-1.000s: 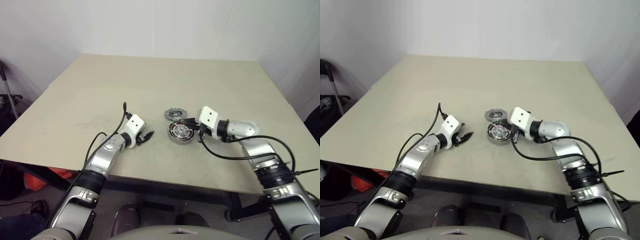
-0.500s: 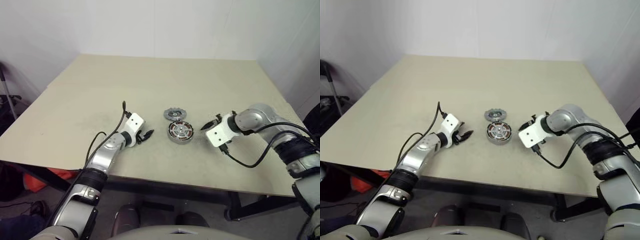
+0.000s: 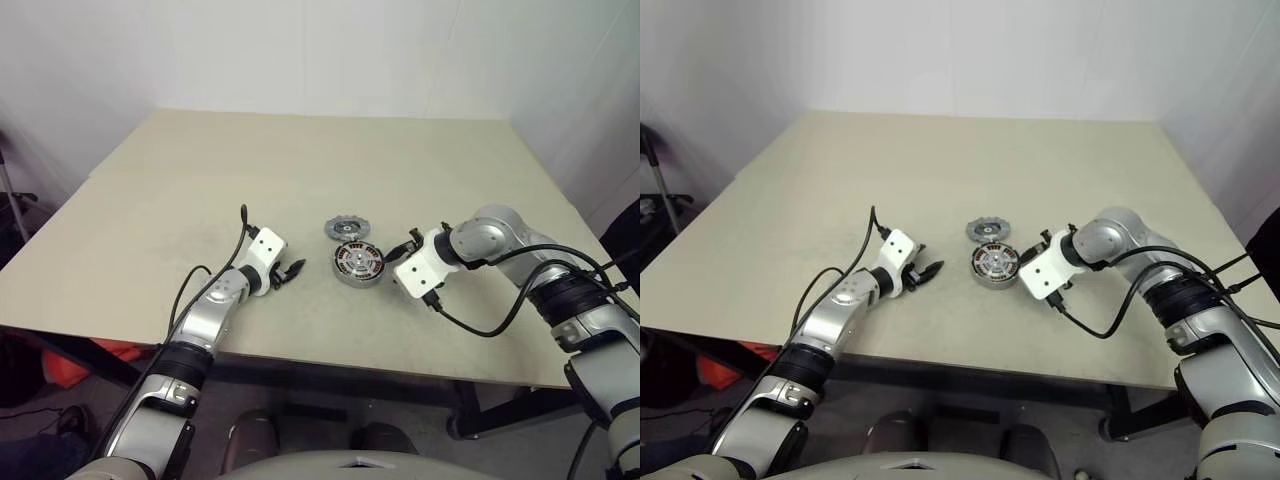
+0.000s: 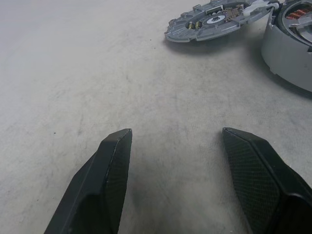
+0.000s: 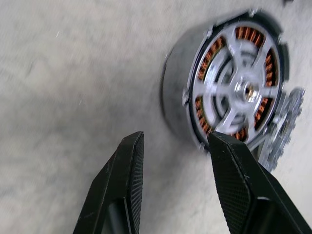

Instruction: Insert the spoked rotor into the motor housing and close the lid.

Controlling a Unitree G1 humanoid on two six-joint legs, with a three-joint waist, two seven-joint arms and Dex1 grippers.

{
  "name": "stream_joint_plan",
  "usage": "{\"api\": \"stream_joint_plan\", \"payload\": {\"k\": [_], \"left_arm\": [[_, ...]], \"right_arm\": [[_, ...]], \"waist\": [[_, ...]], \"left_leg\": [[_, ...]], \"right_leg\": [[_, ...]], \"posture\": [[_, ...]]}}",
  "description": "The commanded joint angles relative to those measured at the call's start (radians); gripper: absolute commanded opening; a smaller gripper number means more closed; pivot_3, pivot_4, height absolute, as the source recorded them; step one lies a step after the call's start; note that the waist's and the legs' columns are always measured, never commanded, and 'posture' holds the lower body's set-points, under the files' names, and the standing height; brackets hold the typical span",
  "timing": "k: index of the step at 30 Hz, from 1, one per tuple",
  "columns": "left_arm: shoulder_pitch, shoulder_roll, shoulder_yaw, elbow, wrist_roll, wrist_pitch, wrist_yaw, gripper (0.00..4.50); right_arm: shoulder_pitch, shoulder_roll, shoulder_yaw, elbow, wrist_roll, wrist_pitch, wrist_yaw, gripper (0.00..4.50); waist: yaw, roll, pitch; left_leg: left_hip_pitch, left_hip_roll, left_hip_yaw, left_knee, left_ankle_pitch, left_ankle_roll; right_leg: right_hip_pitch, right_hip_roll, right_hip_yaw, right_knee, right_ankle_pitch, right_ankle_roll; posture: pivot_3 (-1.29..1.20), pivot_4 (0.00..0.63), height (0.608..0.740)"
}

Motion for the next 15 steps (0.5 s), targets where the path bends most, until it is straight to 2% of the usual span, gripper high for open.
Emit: {"api": "stream_joint_plan", "payload": {"k": [1, 10, 15], "left_arm": [[0.006, 0.011, -0.004, 0.004, 0.019, 0.006, 0.008, 3.12], [0.013, 0.012, 0.0, -0.017, 0.02, 0.017, 0.021, 3.12], [0.02, 0.015, 0.002, -0.02, 0.022, 0.015, 0.028, 3.12]], "right_arm": [[-0.013, 0.013, -0.01, -0.016, 0.0, 0.009, -0.016, 2.09], [-0.001, 0.05, 0.021, 0.047, -0.036, 0.004, -0.027, 2.09], [-0.006, 0.048, 0.025, 0.062, -0.03, -0.025, -0.025, 0.6]], "waist": [[0.0, 0.0, 0.0], [-0.001, 0.0, 0.0], [-0.004, -0.002, -0.001]], "left_leg": [[0.0, 0.0, 0.0, 0.0, 0.0, 0.0], [0.0, 0.0, 0.0, 0.0, 0.0, 0.0], [0.003, 0.001, 0.0, 0.0, 0.0, 0.0]], "right_leg": [[0.0, 0.0, 0.0, 0.0, 0.0, 0.0], [0.0, 0.0, 0.0, 0.0, 0.0, 0.0], [0.002, 0.0, 0.0, 0.0, 0.0, 0.0]], "posture": [[0.0, 0.0, 0.74], [0.0, 0.0, 0.74], [0.0, 0.0, 0.74]]}}
